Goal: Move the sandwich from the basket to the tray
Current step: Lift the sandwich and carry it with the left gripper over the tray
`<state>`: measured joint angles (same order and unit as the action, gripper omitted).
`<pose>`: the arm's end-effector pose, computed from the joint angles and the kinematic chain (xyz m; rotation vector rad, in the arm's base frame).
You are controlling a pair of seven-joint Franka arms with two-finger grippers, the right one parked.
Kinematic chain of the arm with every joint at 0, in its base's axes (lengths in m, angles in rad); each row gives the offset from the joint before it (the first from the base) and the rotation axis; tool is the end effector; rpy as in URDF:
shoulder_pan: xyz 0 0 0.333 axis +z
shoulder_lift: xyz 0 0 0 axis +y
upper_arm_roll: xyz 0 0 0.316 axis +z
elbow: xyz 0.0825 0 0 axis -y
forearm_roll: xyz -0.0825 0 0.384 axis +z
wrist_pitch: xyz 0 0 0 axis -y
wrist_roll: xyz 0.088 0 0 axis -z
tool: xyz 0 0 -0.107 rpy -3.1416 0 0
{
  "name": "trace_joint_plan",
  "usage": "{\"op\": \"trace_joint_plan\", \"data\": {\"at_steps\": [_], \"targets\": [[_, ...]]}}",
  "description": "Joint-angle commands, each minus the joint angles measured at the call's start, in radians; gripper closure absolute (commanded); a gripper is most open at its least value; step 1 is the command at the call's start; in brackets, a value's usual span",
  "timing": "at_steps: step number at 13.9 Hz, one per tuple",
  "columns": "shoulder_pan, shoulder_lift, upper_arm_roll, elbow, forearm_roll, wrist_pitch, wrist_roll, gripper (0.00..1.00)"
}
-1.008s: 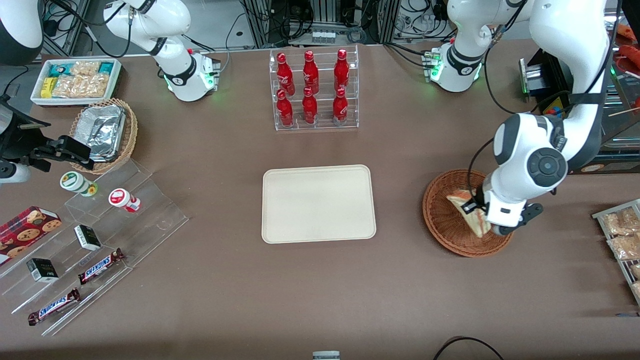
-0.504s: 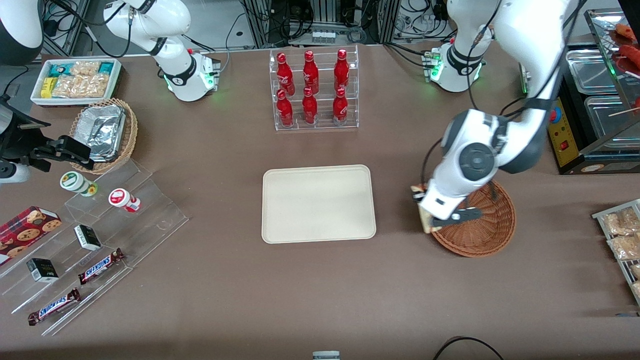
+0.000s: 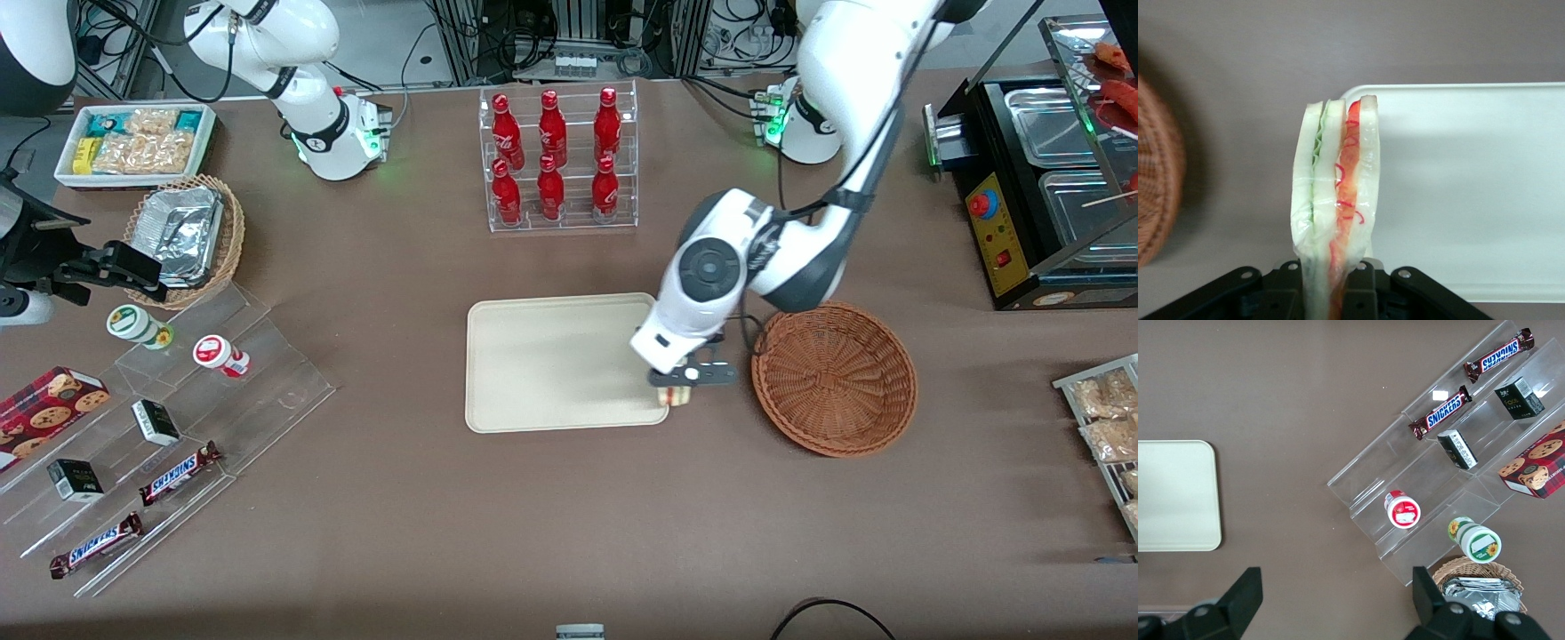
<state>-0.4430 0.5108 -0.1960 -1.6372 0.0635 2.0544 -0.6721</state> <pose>0.5495 -0.3852 0.3185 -3.1202 -0.0338 0.1424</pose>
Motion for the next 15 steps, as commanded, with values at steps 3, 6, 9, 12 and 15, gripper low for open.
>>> {"op": "trace_joint_plan", "data": {"at_steps": [3, 6, 9, 12, 15], "targets": [[-0.129, 0.152, 0.012, 0.187, 0.007, -0.028, -0.110, 1.00], [-0.184, 0.219, 0.012, 0.275, 0.009, -0.029, -0.156, 1.00], [-0.226, 0.280, 0.012, 0.339, 0.009, -0.028, -0.191, 1.00], [-0.256, 0.333, 0.014, 0.388, 0.013, -0.026, -0.221, 1.00], [-0.263, 0.344, 0.017, 0.396, 0.018, -0.026, -0.227, 1.00]]}}
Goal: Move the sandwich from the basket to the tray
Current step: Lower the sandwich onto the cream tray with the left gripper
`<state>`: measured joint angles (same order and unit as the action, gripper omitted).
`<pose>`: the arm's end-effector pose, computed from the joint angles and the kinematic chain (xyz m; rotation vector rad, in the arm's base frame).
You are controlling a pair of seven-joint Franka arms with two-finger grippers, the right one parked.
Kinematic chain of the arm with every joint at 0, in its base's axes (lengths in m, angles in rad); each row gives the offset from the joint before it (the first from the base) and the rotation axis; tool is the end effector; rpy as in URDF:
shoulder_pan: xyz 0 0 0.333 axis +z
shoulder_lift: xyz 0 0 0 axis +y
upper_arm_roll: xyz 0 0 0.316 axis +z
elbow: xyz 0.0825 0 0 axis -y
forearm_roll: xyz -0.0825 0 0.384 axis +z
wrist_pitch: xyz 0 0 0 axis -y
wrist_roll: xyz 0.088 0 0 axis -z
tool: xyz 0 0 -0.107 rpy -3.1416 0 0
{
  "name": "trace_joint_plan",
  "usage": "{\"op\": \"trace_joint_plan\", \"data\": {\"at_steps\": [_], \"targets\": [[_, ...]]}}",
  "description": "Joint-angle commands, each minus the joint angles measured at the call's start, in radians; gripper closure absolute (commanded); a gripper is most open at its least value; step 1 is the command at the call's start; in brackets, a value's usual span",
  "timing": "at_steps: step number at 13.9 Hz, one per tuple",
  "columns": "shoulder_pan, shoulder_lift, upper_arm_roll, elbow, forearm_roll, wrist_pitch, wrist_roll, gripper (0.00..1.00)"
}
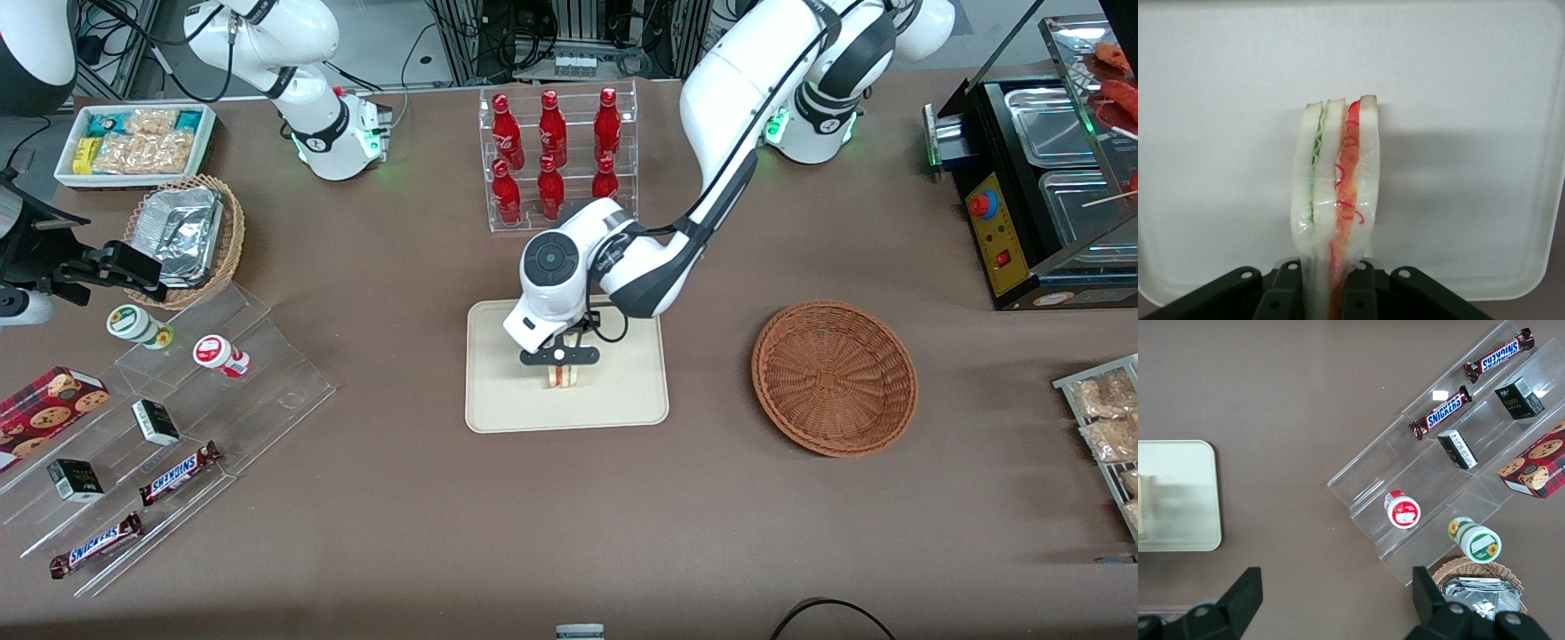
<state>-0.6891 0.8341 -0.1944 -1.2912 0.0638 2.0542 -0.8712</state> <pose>0.4982 -0.5478 0.2467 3.1232 0.0231 -0.1643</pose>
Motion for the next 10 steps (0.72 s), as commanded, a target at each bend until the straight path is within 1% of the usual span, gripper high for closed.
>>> {"op": "trace_joint_plan", "data": {"at_steps": [1, 4, 6, 8, 10], "targets": [[-0.017, 0.022, 0.016, 0.050, 0.019, -0.028, -0.029, 1.00], [-0.017, 0.020, 0.023, 0.050, 0.021, -0.029, -0.034, 1.00], [-0.017, 0.025, 0.023, 0.050, 0.025, -0.026, -0.071, 1.00], [-0.017, 0.040, 0.021, 0.052, 0.051, -0.019, -0.113, 1.00], [-0.017, 0.048, 0.021, 0.052, 0.051, -0.014, -0.117, 1.00]]}}
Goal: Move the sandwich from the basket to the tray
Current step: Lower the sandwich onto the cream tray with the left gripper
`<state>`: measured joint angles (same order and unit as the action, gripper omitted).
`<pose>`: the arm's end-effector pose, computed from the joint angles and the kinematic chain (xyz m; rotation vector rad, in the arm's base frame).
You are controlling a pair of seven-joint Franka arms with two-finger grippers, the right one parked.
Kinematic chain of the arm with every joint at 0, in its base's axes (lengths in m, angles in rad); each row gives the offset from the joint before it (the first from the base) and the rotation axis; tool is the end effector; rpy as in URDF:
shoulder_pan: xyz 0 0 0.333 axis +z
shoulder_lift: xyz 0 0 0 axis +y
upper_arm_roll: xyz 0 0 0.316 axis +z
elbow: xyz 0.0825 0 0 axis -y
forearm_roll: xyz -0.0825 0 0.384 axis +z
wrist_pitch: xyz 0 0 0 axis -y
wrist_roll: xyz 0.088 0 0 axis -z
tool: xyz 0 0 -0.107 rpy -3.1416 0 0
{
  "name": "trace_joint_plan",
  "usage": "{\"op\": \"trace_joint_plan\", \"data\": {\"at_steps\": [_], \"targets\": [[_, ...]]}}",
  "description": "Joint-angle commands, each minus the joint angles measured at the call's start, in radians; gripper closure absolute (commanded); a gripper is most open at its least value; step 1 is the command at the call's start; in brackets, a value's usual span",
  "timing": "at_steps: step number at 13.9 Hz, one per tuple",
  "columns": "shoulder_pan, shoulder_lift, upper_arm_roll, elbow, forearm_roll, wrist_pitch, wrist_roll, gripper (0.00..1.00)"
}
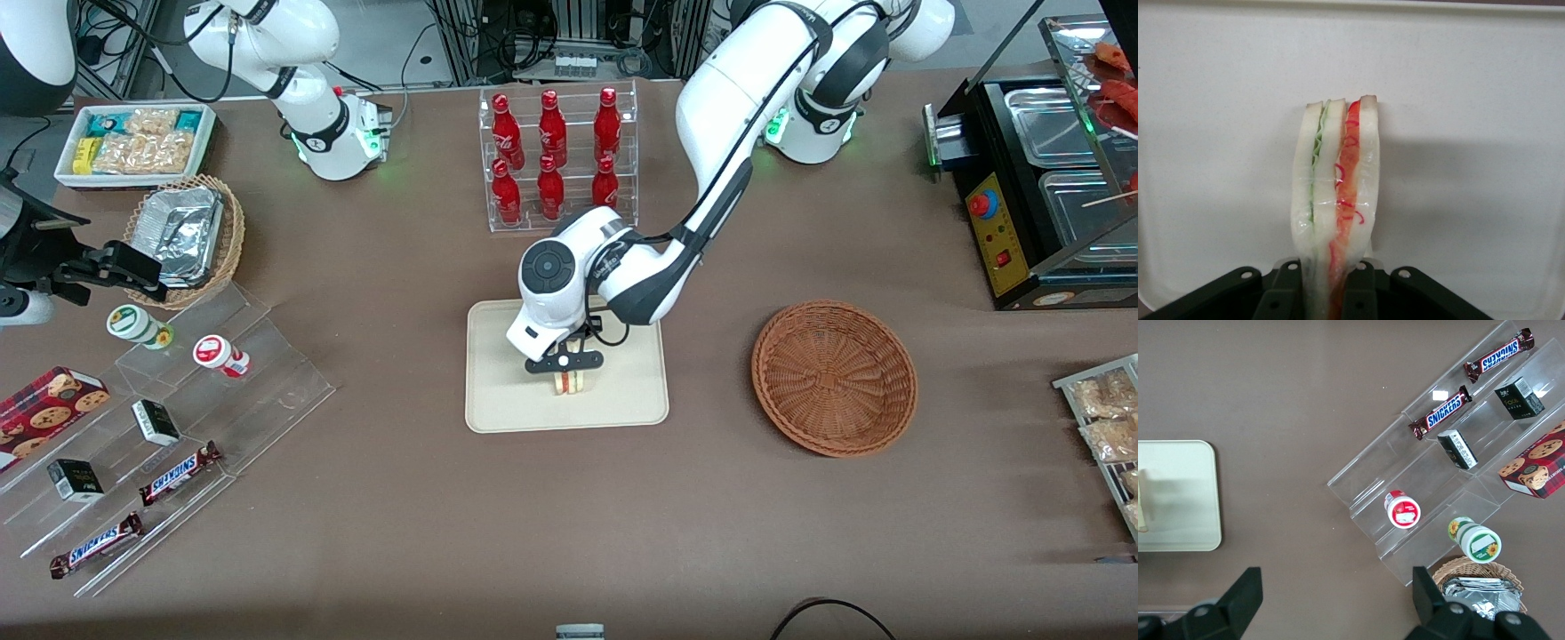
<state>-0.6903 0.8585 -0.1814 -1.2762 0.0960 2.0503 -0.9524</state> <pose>0.5053 -0.5425 0.2340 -3.1134 -0.1404 0.1364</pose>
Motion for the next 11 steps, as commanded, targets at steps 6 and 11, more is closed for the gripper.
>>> {"op": "trace_joint_plan", "data": {"at_steps": [6, 11], "targets": [[-0.014, 0.016, 0.007, 0.037, 0.017, -0.004, -0.032, 0.00], [-0.009, -0.074, 0.008, 0.043, 0.017, -0.061, -0.026, 0.00]]}}
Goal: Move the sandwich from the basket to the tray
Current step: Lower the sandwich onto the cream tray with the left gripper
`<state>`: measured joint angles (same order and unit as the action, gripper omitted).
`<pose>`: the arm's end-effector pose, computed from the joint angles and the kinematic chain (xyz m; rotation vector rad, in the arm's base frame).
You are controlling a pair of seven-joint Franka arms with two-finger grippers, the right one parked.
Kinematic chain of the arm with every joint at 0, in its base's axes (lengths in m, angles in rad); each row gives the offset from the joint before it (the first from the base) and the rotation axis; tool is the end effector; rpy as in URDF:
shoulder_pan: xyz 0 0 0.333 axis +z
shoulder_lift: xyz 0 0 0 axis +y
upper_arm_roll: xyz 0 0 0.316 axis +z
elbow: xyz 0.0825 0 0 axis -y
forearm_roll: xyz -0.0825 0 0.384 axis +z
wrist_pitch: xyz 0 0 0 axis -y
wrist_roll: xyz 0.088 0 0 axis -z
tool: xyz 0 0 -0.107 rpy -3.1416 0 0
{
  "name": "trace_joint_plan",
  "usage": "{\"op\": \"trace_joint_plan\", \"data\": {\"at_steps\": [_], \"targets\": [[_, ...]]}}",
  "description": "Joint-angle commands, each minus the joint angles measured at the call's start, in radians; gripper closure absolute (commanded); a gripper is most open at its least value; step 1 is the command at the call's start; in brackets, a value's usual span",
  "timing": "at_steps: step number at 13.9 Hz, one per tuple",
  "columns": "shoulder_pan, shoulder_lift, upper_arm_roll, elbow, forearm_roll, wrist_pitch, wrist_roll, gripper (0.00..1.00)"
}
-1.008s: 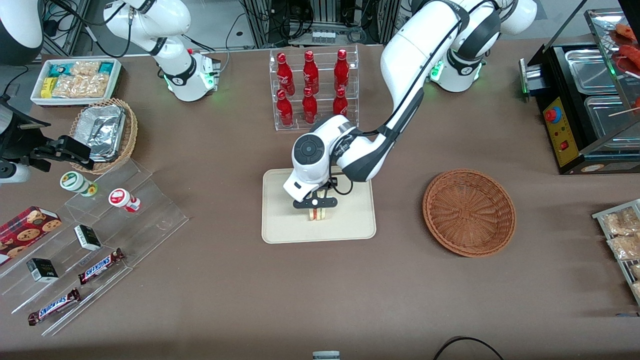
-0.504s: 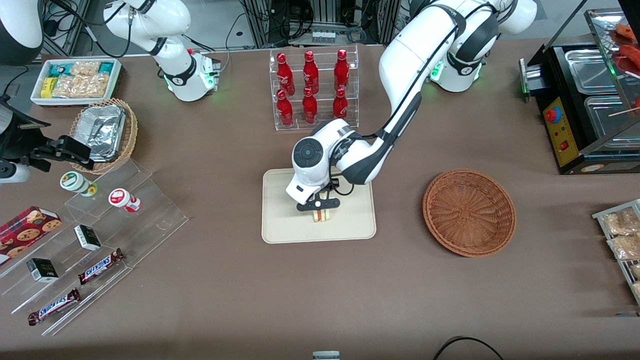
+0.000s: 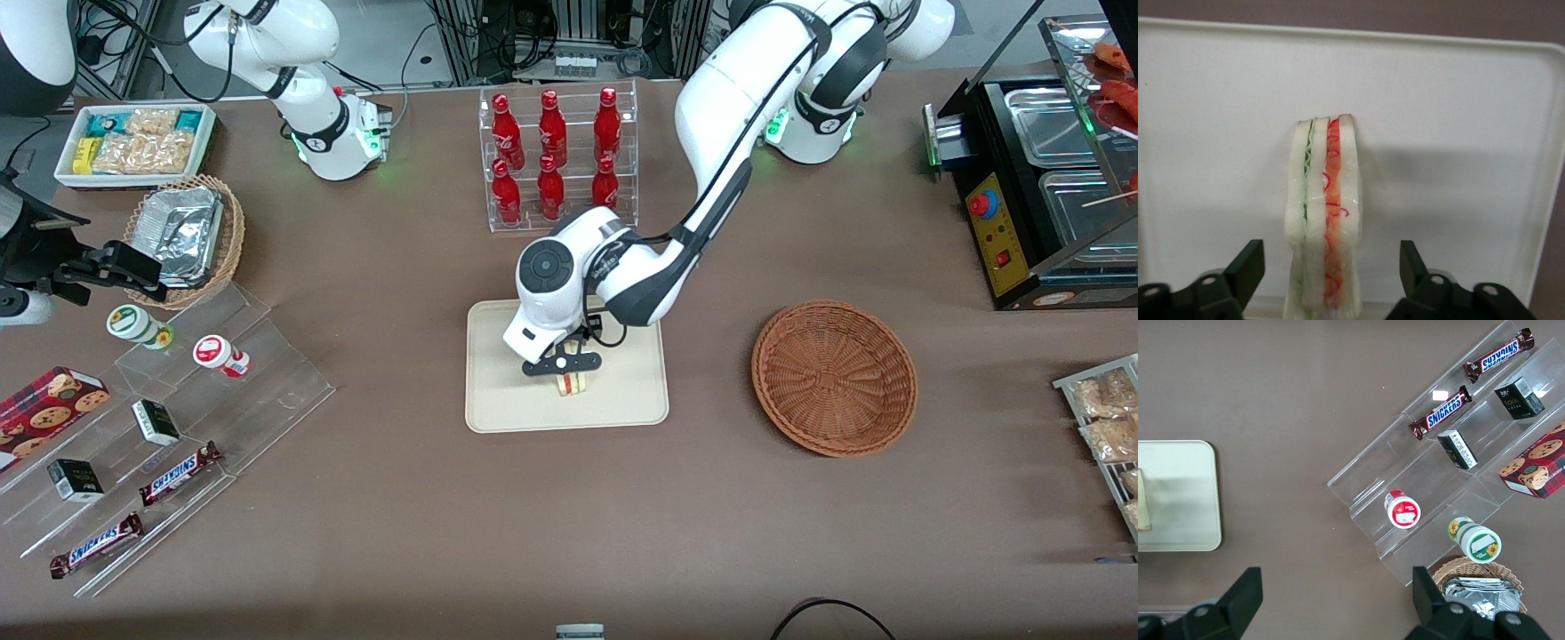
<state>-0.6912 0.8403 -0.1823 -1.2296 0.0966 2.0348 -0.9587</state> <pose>0.5140 -0.5489 0.2674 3.1236 0.1548 -0.0835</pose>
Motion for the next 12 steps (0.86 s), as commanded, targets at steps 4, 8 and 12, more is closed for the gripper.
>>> {"op": "trace_joint_plan", "data": {"at_steps": [4, 8, 12], "targets": [[0.018, -0.133, 0.009, -0.004, 0.012, -0.100, 0.069, 0.00], [0.087, -0.197, 0.007, -0.011, 0.006, -0.148, 0.221, 0.00], [0.235, -0.289, 0.006, -0.037, 0.005, -0.299, 0.394, 0.00]]}}
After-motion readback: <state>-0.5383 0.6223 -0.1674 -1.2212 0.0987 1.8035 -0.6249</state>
